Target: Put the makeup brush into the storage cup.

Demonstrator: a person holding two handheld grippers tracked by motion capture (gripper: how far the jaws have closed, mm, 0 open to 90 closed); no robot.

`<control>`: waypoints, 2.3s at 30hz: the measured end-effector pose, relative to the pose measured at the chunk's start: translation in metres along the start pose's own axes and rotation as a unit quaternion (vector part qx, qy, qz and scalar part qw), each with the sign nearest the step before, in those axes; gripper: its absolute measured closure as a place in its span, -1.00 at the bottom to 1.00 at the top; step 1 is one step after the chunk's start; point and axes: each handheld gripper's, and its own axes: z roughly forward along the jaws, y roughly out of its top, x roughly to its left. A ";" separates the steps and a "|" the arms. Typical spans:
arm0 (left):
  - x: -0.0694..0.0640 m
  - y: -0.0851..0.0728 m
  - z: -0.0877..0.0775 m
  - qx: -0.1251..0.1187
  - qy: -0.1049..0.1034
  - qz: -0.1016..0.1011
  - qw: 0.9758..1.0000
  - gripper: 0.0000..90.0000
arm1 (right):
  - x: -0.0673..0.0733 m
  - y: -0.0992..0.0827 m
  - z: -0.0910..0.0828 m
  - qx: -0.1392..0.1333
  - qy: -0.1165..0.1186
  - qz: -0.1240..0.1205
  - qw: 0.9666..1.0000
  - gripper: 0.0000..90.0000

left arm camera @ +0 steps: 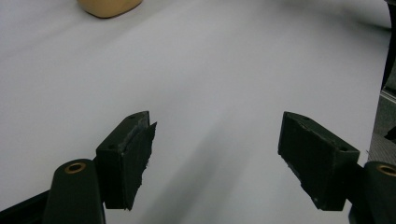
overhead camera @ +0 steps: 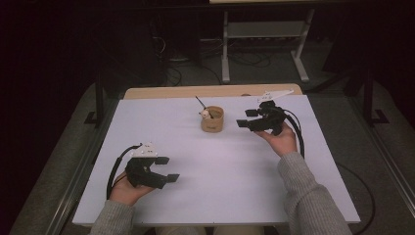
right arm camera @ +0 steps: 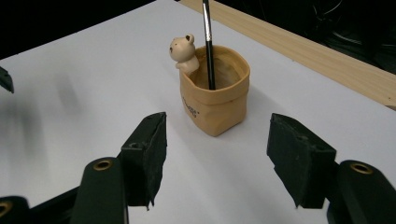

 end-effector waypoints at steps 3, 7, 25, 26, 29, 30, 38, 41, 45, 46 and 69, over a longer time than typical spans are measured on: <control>0.001 0.000 0.000 -0.002 0.002 0.000 1.000 -0.44 | 0.001 -0.001 -0.001 0.002 0.003 -0.001 1.000 -0.20; 0.002 -0.001 -0.001 -0.002 0.007 -0.002 1.000 -0.45 | 0.004 -0.003 -0.003 -0.001 0.004 -0.002 1.000 -0.22; 0.003 0.000 0.002 -0.010 0.016 0.000 1.000 -0.48 | 0.014 -0.036 -0.018 0.001 0.004 0.009 1.000 -0.27; 0.003 0.000 0.001 -0.009 0.017 0.002 1.000 -0.48 | 0.015 -0.037 -0.019 0.003 0.002 0.006 1.000 -0.27; 0.003 0.000 0.001 -0.014 0.023 0.001 1.000 -0.48 | 0.018 -0.039 -0.022 0.006 0.001 0.002 1.000 -0.27; 0.003 0.000 0.000 -0.014 0.024 0.003 1.000 -0.48 | 0.018 -0.040 -0.024 0.006 0.001 0.003 1.000 -0.27; 0.005 -0.002 -0.001 -0.022 0.040 0.005 0.999 -0.49 | 0.021 -0.051 -0.032 0.000 -0.002 0.009 1.000 -0.29; 0.005 -0.001 -0.002 -0.025 0.043 0.005 0.999 -0.49 | 0.022 -0.055 -0.035 0.001 -0.006 0.011 1.000 -0.29; 0.006 -0.002 -0.003 -0.027 0.047 0.005 0.999 -0.49 | 0.023 -0.057 -0.038 -0.002 -0.008 0.013 1.000 -0.30; 0.006 -0.002 -0.003 -0.027 0.048 0.005 0.998 -0.49 | 0.023 -0.058 -0.038 -0.003 -0.008 0.012 1.000 -0.31; 0.010 -0.006 -0.010 -0.040 0.066 -0.006 0.997 -0.51 | 0.037 -0.077 -0.047 -0.004 -0.013 0.015 1.000 -0.37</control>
